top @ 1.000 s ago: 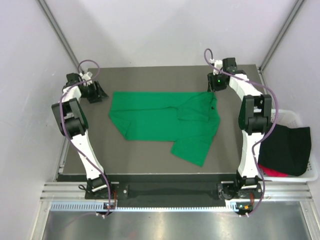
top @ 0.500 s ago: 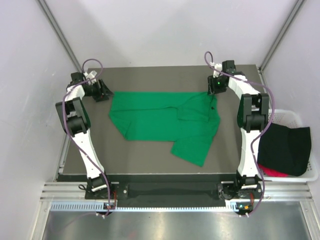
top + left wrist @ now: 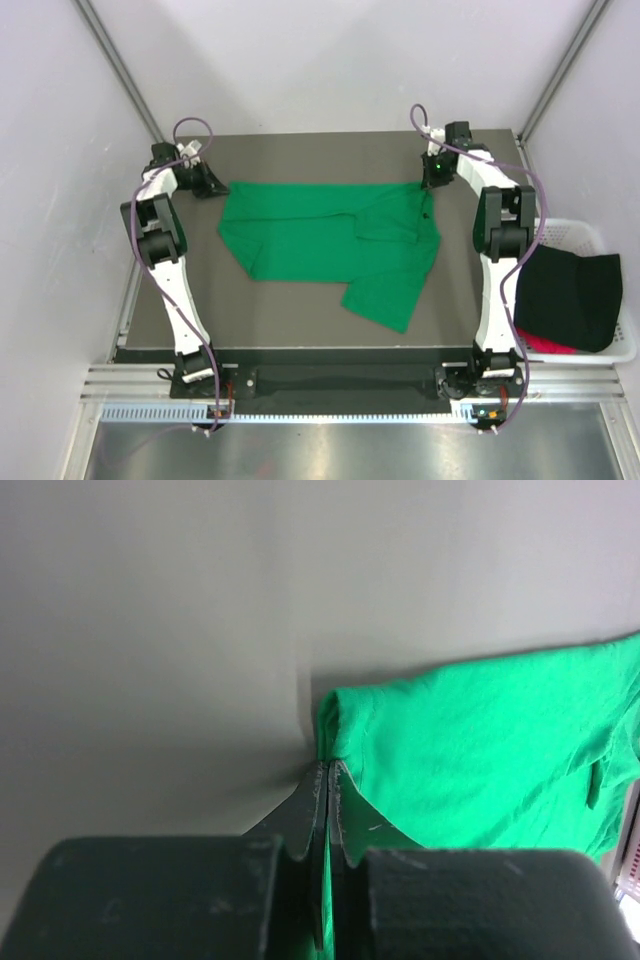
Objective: Fold and stack the t-shirts
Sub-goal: Fold the tshirt
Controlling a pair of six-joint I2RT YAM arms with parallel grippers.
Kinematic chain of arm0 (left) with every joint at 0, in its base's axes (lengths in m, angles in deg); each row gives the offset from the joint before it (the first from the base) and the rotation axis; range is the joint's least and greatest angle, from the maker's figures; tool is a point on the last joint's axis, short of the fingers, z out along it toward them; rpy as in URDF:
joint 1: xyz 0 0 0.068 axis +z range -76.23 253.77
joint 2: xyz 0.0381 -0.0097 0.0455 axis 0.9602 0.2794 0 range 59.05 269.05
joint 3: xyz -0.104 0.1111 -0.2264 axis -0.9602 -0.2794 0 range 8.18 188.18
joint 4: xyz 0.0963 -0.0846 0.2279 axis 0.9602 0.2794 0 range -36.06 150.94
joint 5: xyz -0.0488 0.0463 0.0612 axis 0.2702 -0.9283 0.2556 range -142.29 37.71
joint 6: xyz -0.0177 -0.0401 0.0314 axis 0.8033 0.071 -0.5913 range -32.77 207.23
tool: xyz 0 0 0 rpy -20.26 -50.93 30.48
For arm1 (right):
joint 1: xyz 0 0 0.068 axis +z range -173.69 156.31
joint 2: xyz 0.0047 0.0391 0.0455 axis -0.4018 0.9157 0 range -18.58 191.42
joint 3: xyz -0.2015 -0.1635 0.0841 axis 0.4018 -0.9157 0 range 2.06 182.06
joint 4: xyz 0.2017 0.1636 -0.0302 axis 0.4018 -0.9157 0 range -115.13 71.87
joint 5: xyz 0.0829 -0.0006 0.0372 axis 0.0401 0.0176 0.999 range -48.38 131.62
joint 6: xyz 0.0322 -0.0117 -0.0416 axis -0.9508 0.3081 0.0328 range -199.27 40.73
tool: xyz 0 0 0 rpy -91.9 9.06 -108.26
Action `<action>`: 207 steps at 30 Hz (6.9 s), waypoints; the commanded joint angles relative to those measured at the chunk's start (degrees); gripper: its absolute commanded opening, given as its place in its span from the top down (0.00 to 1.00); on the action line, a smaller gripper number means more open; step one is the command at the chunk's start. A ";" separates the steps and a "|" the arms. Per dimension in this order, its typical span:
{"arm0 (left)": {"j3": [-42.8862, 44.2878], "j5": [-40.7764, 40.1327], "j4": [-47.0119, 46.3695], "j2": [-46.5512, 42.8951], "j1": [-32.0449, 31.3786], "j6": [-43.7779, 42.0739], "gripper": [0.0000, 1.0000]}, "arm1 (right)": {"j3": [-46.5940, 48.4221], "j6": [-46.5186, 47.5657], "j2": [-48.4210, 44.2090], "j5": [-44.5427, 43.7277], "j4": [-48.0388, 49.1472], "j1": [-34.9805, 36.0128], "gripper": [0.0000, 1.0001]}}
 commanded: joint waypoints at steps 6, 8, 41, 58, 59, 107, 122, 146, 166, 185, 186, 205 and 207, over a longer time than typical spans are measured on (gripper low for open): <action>4.40 -2.85 1.08 4.54 -0.84 -1.00 1.00 | 3.76 -0.66 4.39 -2.45 -0.45 -0.59 0.98; 5.01 -2.85 1.08 5.07 -0.93 -1.00 1.00 | 4.47 -0.66 4.83 -2.45 -0.63 -0.77 0.98; -8.86 -19.81 -11.23 -19.26 -4.62 -4.60 0.54 | -10.28 3.72 -19.82 -9.22 7.63 -2.00 0.56; -46.21 -16.91 1.95 -58.02 -8.84 -18.22 0.52 | -58.44 30.23 -62.91 9.31 0.70 -1.30 0.61; -49.01 -17.35 2.65 -59.52 -8.93 -19.19 0.52 | -60.29 32.02 -67.89 10.28 -0.79 -0.42 0.61; -55.63 -22.80 4.42 -59.45 -8.93 -21.22 0.45 | -78.67 45.92 -67.41 5.11 -3.27 37.20 0.54; -54.23 -21.75 5.03 -58.57 -9.02 -21.39 0.45 | -80.26 45.39 -65.39 2.73 -1.42 37.64 0.68; -38.94 -29.22 6.70 -37.48 -22.02 -23.15 0.44 | -80.87 39.77 -65.48 -1.57 1.74 37.90 0.98; -33.40 -32.82 8.28 -28.77 -25.54 -22.62 0.66 | -81.31 39.15 -64.16 -2.01 3.15 37.82 0.98; -45.60 -36.33 8.90 -54.49 -24.05 -24.03 1.00 | -74.38 34.41 -72.86 -4.82 1.13 30.26 1.00; -46.39 -37.47 8.99 -55.65 -23.96 -24.29 1.00 | -73.15 34.23 -73.56 -4.82 0.87 29.65 1.00; -55.01 -45.83 6.36 -62.88 -18.25 -25.96 1.00 | -60.66 26.76 -69.53 -1.84 8.15 14.18 1.00; -54.84 -46.00 5.22 -61.47 -17.46 -25.53 1.00 | -59.43 25.80 -67.59 -1.83 9.56 13.39 1.00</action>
